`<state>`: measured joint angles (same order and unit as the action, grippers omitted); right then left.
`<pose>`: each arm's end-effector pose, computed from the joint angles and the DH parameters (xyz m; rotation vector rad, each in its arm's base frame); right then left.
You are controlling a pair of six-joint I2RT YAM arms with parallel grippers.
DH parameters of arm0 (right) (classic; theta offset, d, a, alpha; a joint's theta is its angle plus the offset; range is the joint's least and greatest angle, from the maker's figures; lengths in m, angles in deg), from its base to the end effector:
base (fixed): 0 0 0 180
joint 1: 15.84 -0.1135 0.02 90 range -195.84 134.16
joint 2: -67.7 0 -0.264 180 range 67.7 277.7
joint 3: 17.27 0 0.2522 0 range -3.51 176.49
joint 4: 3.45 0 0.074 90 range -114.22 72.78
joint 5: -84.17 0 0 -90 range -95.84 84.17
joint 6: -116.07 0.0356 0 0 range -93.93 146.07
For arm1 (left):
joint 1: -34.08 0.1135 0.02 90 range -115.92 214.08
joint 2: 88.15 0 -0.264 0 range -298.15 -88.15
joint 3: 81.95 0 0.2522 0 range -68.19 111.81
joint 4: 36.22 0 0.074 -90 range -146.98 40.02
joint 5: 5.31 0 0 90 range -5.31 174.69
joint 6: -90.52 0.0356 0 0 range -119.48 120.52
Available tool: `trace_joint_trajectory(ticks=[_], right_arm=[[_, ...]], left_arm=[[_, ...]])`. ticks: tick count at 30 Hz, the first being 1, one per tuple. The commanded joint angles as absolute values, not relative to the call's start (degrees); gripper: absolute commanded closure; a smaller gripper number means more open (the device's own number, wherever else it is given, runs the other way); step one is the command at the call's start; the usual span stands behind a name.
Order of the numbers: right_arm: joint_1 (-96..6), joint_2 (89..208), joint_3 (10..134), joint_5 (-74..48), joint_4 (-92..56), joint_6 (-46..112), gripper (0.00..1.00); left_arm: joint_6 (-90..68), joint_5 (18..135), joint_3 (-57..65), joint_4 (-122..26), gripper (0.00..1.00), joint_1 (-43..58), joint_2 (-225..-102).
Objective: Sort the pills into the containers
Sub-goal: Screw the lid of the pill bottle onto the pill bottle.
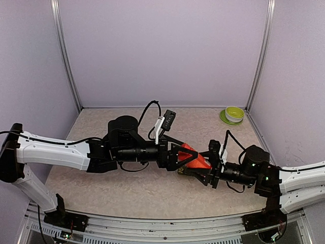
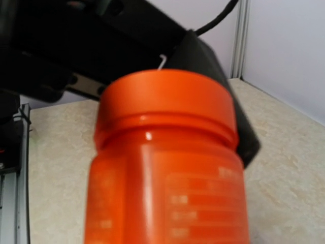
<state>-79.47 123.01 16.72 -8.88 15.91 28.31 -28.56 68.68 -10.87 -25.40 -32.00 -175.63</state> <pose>0.0934 0.1927 0.2351 -0.8976 1.4272 0.9232 0.1362 -0.3313 0.2955 0.8237 1.7063 -1.4368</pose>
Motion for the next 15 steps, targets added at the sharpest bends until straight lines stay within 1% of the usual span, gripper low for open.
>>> trace_joint_trajectory(ticks=[1, 15], right_arm=[[-80.1, 125.1, 19.2, -9.1, 17.8, 28.9, 0.84], [-80.8, 131.4, 20.1, -11.3, 21.9, 29.6, 0.84]], left_arm=[[-28.0, 67.2, -8.6, -23.9, 0.01, -32.8, -176.3], [-28.1, 66.6, -8.5, -23.2, 0.01, -33.2, -176.2]])
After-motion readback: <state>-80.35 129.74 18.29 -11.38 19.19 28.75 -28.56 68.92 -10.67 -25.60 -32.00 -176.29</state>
